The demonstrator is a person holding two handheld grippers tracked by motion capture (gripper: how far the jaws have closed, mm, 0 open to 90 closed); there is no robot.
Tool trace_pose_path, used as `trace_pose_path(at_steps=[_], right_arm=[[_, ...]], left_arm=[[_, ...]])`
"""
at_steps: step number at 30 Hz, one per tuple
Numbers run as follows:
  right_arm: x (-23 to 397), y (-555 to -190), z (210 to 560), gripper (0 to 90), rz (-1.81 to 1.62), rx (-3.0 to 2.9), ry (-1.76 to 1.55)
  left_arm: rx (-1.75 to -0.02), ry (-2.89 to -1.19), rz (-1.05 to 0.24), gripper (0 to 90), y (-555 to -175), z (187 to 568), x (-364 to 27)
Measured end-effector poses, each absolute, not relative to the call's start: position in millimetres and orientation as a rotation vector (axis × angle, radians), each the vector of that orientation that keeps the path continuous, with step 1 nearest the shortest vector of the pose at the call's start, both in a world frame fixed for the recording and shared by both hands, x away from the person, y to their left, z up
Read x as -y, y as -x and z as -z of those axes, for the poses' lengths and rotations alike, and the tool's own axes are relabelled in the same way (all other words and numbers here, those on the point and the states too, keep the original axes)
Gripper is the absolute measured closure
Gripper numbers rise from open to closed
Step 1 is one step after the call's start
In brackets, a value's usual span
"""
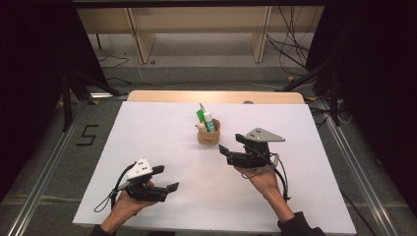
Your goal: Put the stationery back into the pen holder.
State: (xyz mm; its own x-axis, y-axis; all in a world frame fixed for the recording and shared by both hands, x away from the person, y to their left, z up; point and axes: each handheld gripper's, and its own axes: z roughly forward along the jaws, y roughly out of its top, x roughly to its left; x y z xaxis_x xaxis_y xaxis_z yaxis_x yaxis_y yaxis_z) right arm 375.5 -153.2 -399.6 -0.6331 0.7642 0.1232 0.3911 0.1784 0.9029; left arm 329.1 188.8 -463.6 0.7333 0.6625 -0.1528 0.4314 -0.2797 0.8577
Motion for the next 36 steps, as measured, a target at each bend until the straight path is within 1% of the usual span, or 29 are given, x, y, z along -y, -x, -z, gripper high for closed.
trace_pose_path(at_steps=[10, 15, 21, 36], right_arm=[[161.2, -364.4, 410.5, 27.2, -1.459, -2.122, -1.104], [163.9, -358.4, 412.4, 25.3, -1.482, -2.124, -1.085], [171.4, -347.9, 414.4, 25.2, -1.510, -2.107, -1.076], [190.8, -321.3, 432.2, 24.6, -1.495, -2.104, -1.052]], left_arm=[[-0.832, -1.919, -0.284, 15.5, -328.3, 463.0, -188.8], [-0.827, -1.917, -0.286, 15.5, -327.8, 462.3, -188.9], [-0.825, -1.912, -0.287, 15.5, -327.6, 461.4, -189.0], [-0.806, -1.888, -0.295, 15.5, -325.1, 458.2, -190.6]])
